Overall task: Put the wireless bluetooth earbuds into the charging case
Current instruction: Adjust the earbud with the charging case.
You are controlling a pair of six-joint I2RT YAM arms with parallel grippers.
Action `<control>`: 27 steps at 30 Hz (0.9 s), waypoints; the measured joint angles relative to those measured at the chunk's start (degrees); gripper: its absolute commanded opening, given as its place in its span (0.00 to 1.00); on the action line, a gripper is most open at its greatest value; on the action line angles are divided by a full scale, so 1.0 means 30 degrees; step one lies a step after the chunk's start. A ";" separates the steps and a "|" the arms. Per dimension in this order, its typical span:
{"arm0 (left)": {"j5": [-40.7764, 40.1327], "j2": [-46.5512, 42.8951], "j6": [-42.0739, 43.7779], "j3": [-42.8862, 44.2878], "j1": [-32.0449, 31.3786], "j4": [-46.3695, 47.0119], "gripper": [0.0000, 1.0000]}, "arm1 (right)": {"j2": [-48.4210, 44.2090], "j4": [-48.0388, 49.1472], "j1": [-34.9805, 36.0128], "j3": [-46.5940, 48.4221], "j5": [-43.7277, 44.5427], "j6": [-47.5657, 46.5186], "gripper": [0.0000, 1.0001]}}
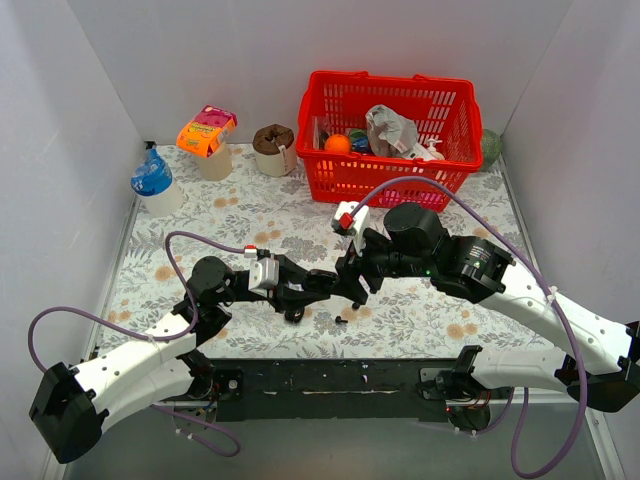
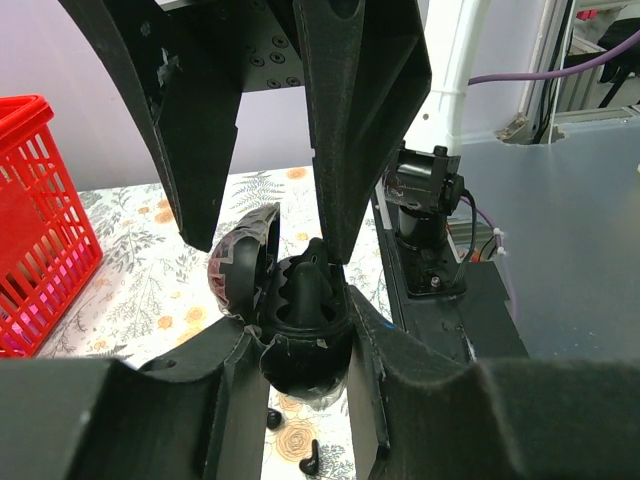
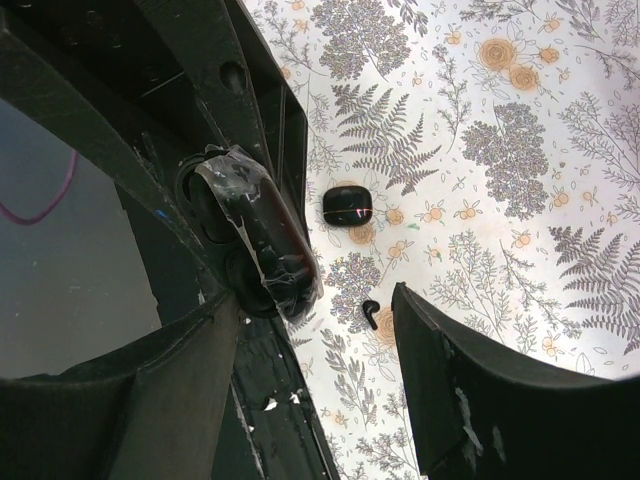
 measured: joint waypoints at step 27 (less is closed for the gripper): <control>-0.0408 -0.0393 0.0219 -0.0022 -0.0080 -0.0561 0.00 | 0.0000 0.0117 0.0051 0.0000 0.0911 0.1180 0.70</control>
